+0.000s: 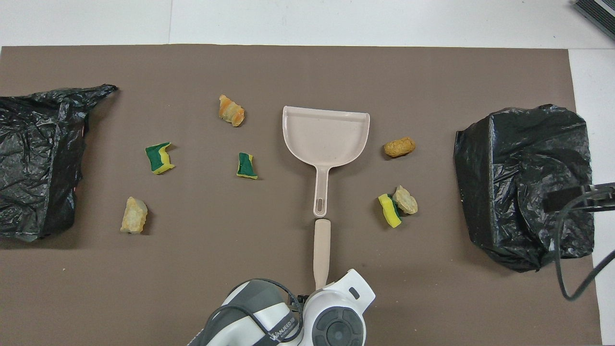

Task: Sweep and dump trash in bin
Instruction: 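Reach the left gripper to the beige brush handle and grasp it, then lift the brush with the left gripper while the right gripper grasps the dustpan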

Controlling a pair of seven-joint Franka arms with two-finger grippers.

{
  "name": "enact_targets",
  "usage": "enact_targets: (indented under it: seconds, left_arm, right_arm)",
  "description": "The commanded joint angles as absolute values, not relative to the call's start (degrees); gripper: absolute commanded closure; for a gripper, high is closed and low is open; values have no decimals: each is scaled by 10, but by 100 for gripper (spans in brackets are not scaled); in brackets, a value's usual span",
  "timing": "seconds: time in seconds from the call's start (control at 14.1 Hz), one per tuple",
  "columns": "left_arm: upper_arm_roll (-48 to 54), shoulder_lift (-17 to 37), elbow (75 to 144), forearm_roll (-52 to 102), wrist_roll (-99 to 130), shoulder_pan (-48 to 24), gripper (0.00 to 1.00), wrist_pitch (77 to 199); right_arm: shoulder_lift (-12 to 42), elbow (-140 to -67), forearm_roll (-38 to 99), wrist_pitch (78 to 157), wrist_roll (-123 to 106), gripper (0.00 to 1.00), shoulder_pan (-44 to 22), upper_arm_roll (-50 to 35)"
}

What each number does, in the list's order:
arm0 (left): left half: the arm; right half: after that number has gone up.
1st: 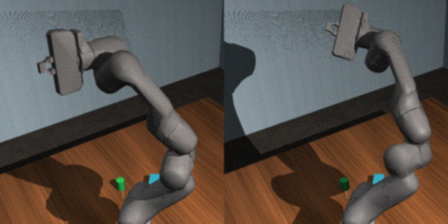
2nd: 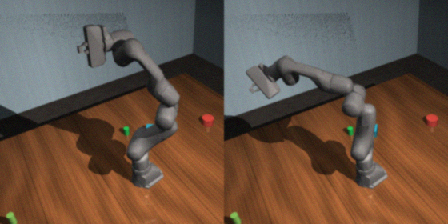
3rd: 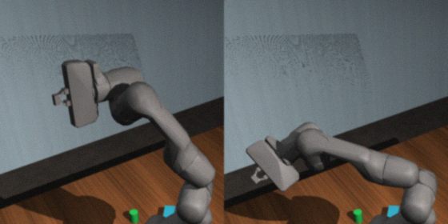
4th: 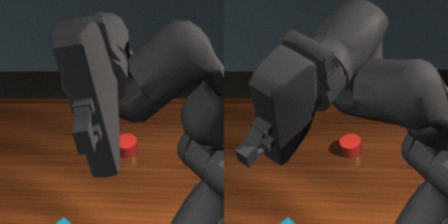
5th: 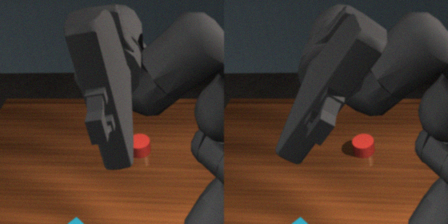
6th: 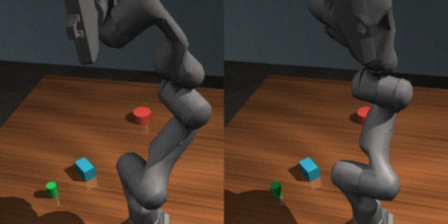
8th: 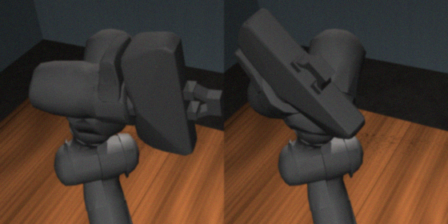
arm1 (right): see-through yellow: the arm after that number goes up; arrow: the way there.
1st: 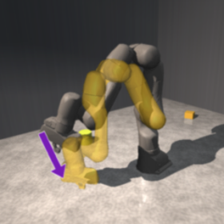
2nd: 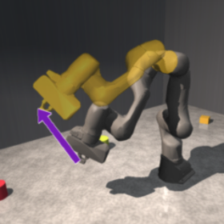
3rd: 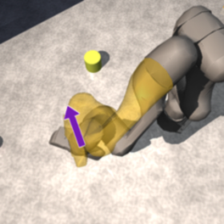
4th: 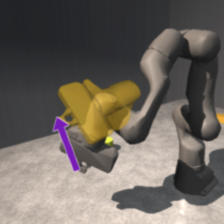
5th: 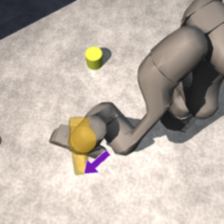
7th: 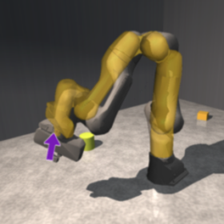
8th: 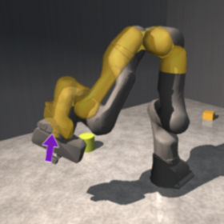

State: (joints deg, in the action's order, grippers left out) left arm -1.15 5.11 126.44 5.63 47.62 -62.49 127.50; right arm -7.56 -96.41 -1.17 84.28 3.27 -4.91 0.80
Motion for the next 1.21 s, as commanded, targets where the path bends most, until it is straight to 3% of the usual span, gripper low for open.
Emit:
enact_targets:
  seconds: [0.0,0.28,0.35,0.5,1.14]
  left_arm:
    - [-22,47,1271,53,487,-635,25,1288]
    - [-26,45,1256,53,482,-627,45,1276]
    - [-26,46,1249,53,482,-615,55,1271]
    - [-26,46,1249,53,479,-611,100,1269]
    - [-31,19,1203,24,483,-513,100,1142]
  right_arm:
    - [-70,-971,-3,868,42,0,-51,7]
    - [-62,-989,17,886,42,0,-50,7]
    - [-64,-994,17,895,42,0,-50,7]
    - [-67,-998,17,894,41,0,-50,7]
    - [-71,-1034,38,905,40,0,-48,8]
